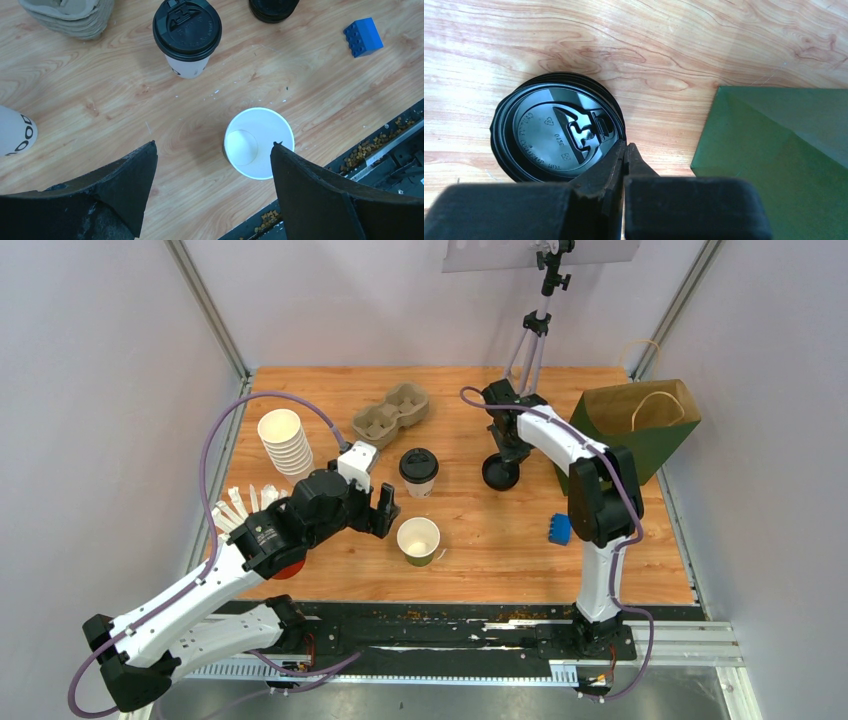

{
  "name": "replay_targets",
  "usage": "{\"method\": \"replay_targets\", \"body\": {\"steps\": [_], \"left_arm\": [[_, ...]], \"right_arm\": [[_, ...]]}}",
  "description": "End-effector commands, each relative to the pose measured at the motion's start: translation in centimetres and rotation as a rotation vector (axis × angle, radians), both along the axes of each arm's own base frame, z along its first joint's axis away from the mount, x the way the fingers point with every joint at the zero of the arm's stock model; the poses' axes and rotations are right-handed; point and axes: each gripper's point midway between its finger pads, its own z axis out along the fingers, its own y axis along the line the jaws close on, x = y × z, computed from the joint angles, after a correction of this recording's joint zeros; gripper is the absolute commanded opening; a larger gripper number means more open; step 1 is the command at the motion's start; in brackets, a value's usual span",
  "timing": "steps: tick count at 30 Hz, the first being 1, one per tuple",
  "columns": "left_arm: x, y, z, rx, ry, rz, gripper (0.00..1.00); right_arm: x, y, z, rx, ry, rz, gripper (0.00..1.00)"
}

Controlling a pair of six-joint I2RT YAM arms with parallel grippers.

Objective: Pack the takeout coffee

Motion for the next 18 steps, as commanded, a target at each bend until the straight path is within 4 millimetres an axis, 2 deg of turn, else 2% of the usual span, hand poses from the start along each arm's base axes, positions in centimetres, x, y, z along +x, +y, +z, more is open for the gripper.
{"method": "replay_targets", "body": {"steps": [1, 5, 15, 18], "left_arm": [[0.0, -0.1, 1.9, -0.035, -0.044, -0.009, 0.9], [0.0, -0.2, 1.9, -0.041, -0.042, -0.01, 0.9], [-0.1, 0.0, 2.1, -0.047, -0.045, -0.006, 0.91], [-0.2, 0.0, 2.1, -0.047, -0.043, -0.008, 0.91]], "right_arm": [[0.9, 1.6, 5.0, 0.09, -0.105, 0.025, 0.0], [0.9, 1.9, 6.1, 0.117, -0.124, 0.032, 0.0], [0.8, 2.1, 6.3, 0.135, -0.129, 0.015, 0.0], [0.9, 1.8, 5.5, 0.117, -0.122, 0.007, 0.12]]}}
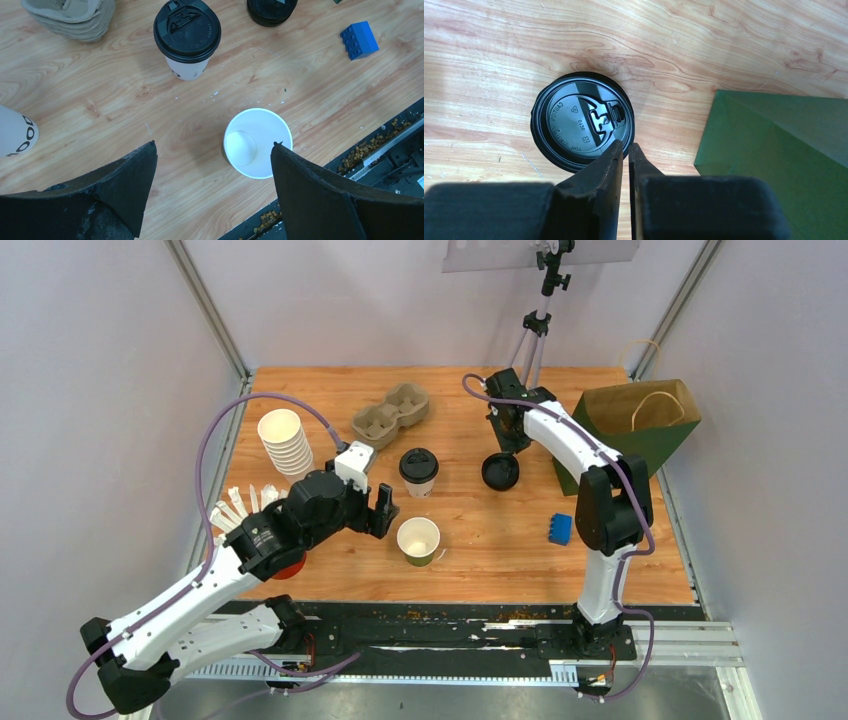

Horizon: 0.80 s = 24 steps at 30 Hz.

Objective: Pack the takeout coffee

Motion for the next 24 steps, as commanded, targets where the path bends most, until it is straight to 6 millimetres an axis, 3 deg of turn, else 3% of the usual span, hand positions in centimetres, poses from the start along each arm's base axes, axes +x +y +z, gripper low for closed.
{"method": "replay_targets", "body": {"steps": [1, 6, 11, 24], "left_arm": [[0.0, -0.2, 1.7, -0.036, -0.036, -0.007, 0.91], [-0.1, 0.2, 1.7, -0.027, -0.038, -0.001, 0.91], [0.0, 0.2, 1.6, -0.025, -0.04, 0.001, 0.91], [0.1, 0.2, 1.4, -0.011, -0.042, 0.002, 0.92]], "right_arm": [[0.8, 0.3, 1.6, 0.02, -0.062, -0.011, 0.16], [0.9, 0.1, 0.2, -0.007, -0.027, 0.021, 0.33], [0.8, 0.0, -1.3, -0.025, 0.007, 0.03, 0.29], [0.9, -1.1, -3.6, -0.086, 0.045, 0.016, 0.31]]}}
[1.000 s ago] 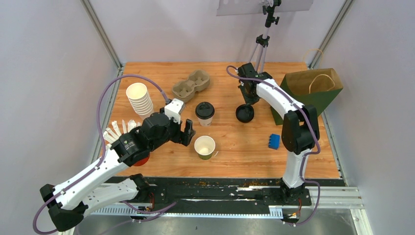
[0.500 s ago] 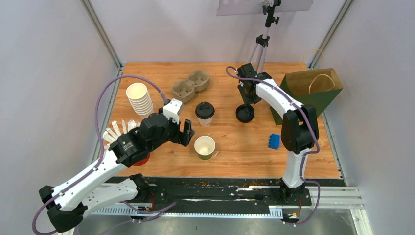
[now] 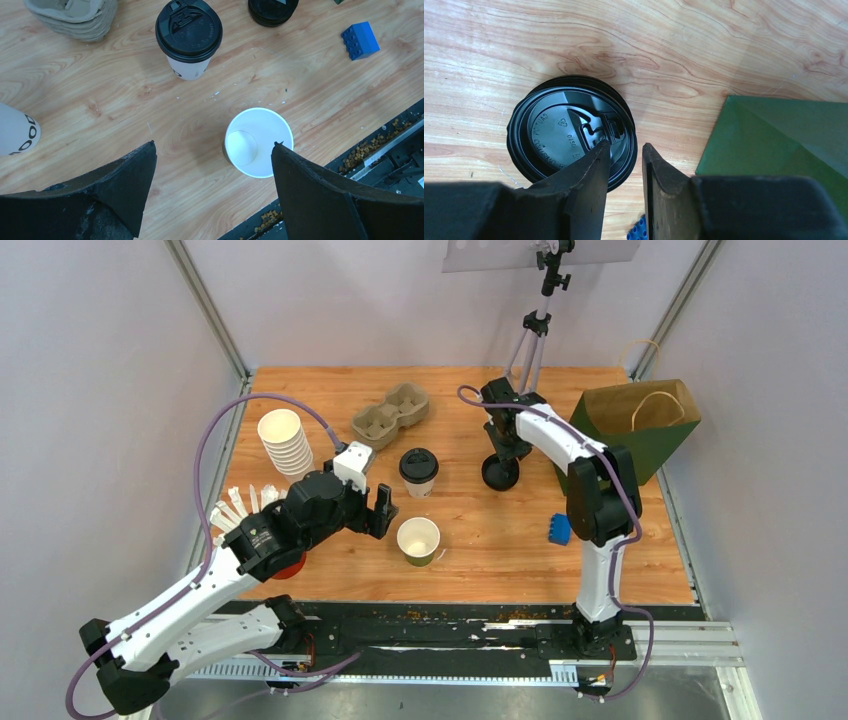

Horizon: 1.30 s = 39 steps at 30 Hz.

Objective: Pack the takeout coffee

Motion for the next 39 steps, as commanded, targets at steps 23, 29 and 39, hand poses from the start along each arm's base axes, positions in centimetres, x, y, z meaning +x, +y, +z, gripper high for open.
{"method": "replay_targets", "body": {"steps": [23, 29, 39], "left_arm": [[0.3, -0.4, 1.5, -0.016, -0.039, -0.012, 0.92], [0.2, -0.2, 1.5, -0.015, -0.04, -0.011, 0.92], [0.1, -0.2, 1.4, -0.02, -0.035, -0.011, 0.92]], "right_arm": [[1.1, -1.5, 1.4, -0.102, -0.08, -0.014, 0.15], [1.1, -1.0, 1.6, -0.101, -0.088, 0.003, 0.0], [1.2, -0.8, 3.5, -0.14, -0.127, 0.007, 0.0]]}}
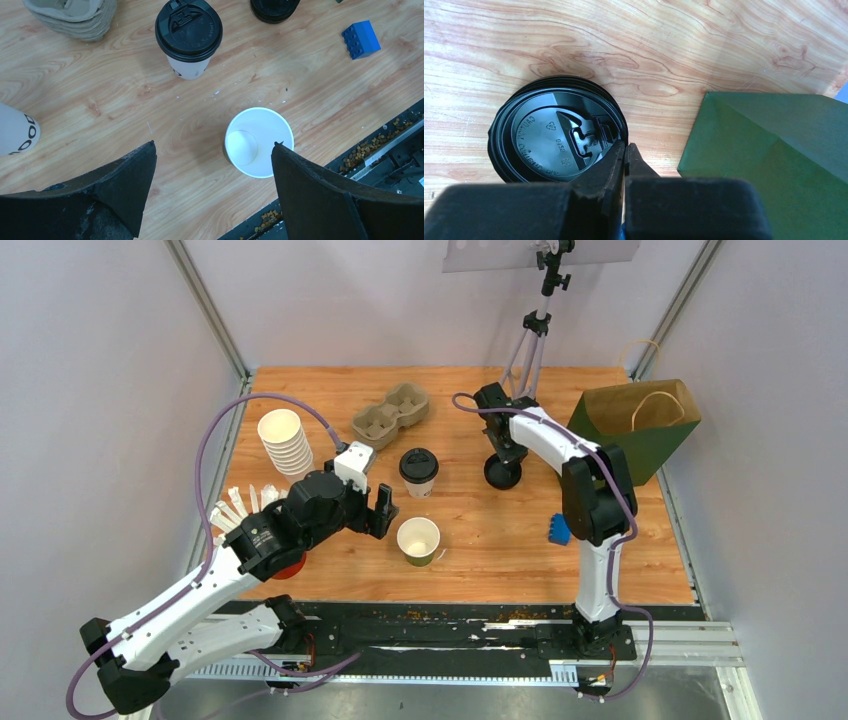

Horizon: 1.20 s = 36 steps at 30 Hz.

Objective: Pack the takeout coffee

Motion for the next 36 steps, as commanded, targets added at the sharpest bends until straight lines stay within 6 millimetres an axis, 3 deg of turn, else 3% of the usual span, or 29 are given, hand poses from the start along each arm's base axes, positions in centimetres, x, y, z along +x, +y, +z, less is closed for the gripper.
{"method": "replay_targets", "body": {"steps": [1, 5, 8, 15, 20, 29, 32, 36], "left_arm": [[0.1, -0.2, 1.6, -0.025, -0.038, -0.012, 0.92], [0.1, -0.2, 1.6, -0.026, -0.036, -0.012, 0.92], [0.1, -0.2, 1.5, -0.024, -0.036, -0.012, 0.92], [0.0, -0.1, 1.3, -0.02, -0.032, -0.011, 0.92], [0.0, -0.1, 1.5, -0.024, -0.035, -0.011, 0.92], [-0.2, 0.0, 1.6, -0.036, -0.035, -0.01, 0.93], [-0.2, 0.0, 1.7, -0.038, -0.036, -0.011, 0.93], [-0.2, 0.0, 1.9, -0.039, -0.041, -0.01, 0.93]], "right_arm": [[1.1, 0.5, 4.3, -0.017, -0.111, 0.012, 0.0], [1.0, 0.6, 4.3, -0.034, -0.112, 0.022, 0.12], [0.8, 1.1, 3.9, -0.026, -0.102, 0.046, 0.0], [0.7, 1.1, 3.5, -0.04, -0.095, 0.055, 0.0], [0.9, 0.6, 5.0, -0.072, -0.13, 0.028, 0.0], [0.8, 1.5, 7.0, -0.07, -0.176, 0.072, 0.0], [0.7, 1.6, 6.6, -0.074, -0.168, 0.075, 0.04], [0.6, 1.6, 5.9, -0.083, -0.149, 0.083, 0.01]]}}
